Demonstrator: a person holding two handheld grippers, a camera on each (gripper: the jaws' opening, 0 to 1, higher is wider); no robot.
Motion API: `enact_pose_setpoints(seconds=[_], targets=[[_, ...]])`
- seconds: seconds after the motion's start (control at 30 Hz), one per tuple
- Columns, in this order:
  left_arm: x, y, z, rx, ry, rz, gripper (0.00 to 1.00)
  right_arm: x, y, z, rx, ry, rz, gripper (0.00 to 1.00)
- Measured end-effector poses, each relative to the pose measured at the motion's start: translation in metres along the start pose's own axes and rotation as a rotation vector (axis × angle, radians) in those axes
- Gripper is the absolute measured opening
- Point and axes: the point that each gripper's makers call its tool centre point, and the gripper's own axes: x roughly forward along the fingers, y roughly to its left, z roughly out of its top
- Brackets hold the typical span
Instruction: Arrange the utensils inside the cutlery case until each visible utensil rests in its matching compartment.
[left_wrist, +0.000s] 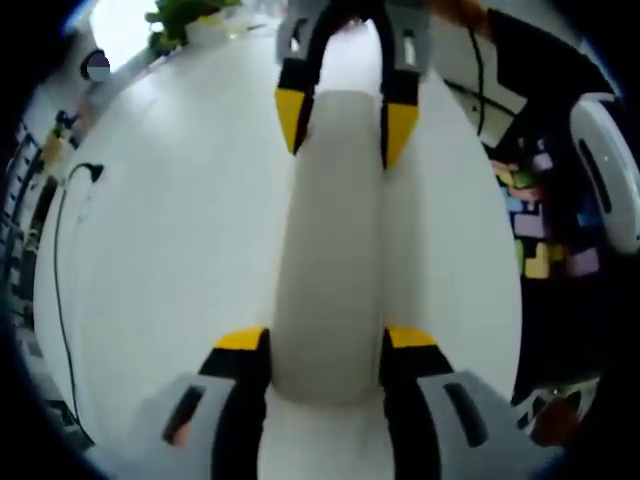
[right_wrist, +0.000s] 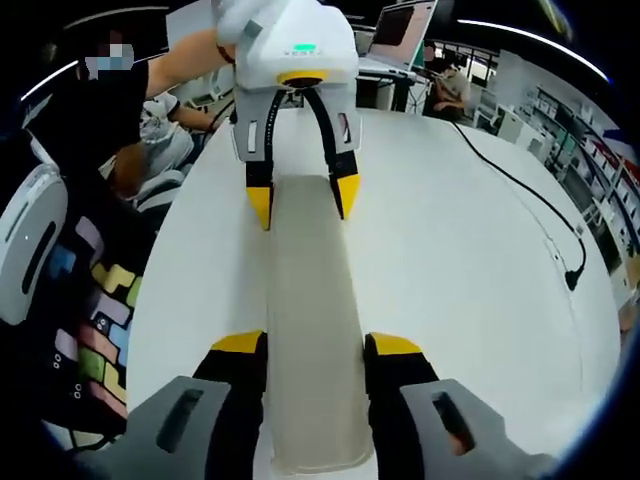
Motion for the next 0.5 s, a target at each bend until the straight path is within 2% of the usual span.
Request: enact_pose_setpoints(seconds=[0.5], targets=[[-0.0002, -0.0008, -0.0013, 0.006, 0.003, -0.002, 0.45, -0.0052, 0.0048, -0.008, -0.016, 0.024, -0.009, 0.39]])
